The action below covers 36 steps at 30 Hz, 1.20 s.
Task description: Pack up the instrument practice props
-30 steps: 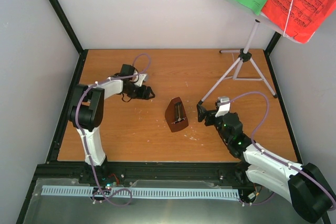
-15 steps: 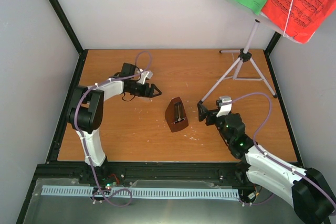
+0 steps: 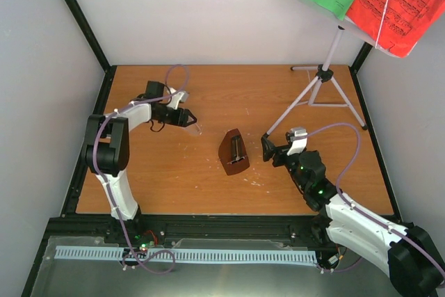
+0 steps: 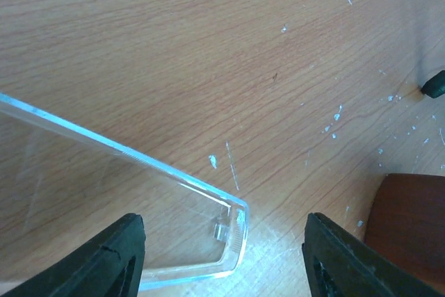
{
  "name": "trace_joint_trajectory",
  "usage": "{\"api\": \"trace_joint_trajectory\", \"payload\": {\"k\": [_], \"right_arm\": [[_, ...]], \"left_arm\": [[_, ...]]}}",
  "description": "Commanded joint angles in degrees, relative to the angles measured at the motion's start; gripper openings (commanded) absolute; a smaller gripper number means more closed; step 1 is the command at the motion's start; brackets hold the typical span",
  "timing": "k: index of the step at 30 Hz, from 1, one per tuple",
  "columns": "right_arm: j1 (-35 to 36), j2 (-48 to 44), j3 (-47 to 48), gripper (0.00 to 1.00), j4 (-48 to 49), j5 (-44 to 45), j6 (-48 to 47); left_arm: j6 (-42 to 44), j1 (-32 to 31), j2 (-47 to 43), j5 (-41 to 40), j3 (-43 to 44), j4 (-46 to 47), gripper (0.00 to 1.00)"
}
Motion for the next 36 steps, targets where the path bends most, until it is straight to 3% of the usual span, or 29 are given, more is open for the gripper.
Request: {"api": "trace_joint_trajectory", "payload": {"k": [1, 19, 36], "right_arm": [[-0.4, -0.2, -0.1, 1.0, 1.5, -0.6, -1.0], [-0.4, 0.3, 0.1, 1.0, 1.4, -0.9, -2.3], [-0.4, 0.5, 0.3, 1.0, 1.3, -1.1, -2.5]], "left_arm": [[2.7, -0.5, 2.6, 1.8, 3.7, -2.9, 0.63], [-2.4, -0.5, 5.1, -17.0, 4.9, -3.2, 0.63], [-7.4, -5.1, 0.5, -19.2, -1.7, -9.7, 0.64]]}}
